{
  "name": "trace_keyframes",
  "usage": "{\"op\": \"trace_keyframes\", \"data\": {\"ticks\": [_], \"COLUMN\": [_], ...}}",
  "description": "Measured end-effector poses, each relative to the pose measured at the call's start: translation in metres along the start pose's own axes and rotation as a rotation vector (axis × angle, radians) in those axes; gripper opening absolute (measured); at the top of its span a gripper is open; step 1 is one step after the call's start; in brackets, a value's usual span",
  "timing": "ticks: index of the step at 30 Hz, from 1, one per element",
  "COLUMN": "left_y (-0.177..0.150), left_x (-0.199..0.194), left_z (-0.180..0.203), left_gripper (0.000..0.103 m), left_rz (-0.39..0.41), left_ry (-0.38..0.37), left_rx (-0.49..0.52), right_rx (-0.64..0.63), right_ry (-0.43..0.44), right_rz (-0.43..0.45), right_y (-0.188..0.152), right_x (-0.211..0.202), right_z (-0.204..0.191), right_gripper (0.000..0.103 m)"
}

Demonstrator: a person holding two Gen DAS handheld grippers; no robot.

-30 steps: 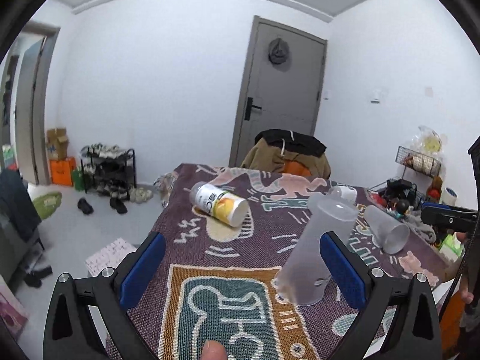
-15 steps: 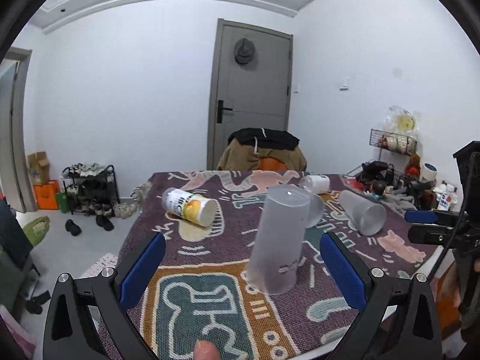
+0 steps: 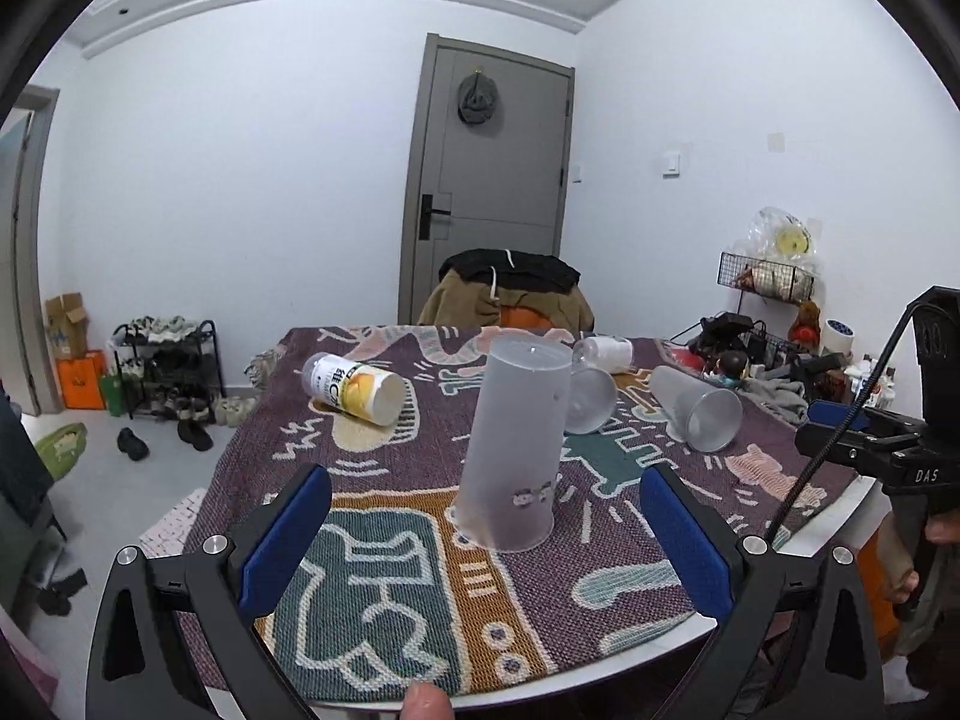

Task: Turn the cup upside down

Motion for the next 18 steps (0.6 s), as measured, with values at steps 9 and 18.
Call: {"op": "trace_keyframes", "data": {"ticks": [9,18], "left_y": [-0.009,-0.014], "left_x": [-0.005,0.0], "left_z": [0.005,0.0], "left_gripper": [0.103,0.103], "left_rz": [-0.004,-0.027], "left_ry": [0.023,0.028], "left_rx": [0.042,0.018], "right_rx": [0.025,0.033], "right_ry": [-0.056,-0.037], "right_rz": [-0.008,-0.009], "right_y": [-0.015,-0.016], "right_x": [-0.007,-0.007], "right_z": [0.011,0.009], "right_gripper": [0.103,0.103]}}
Point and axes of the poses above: each gripper's, at about its wrist camera, not at the fingertips, and x roughly the way its jaws point, z to its right, y to its top, the point moved 3 cm from there along x, roughly the way its jaws point, and after that the axes turned 2 degrees about y, right-handed, at the moved point
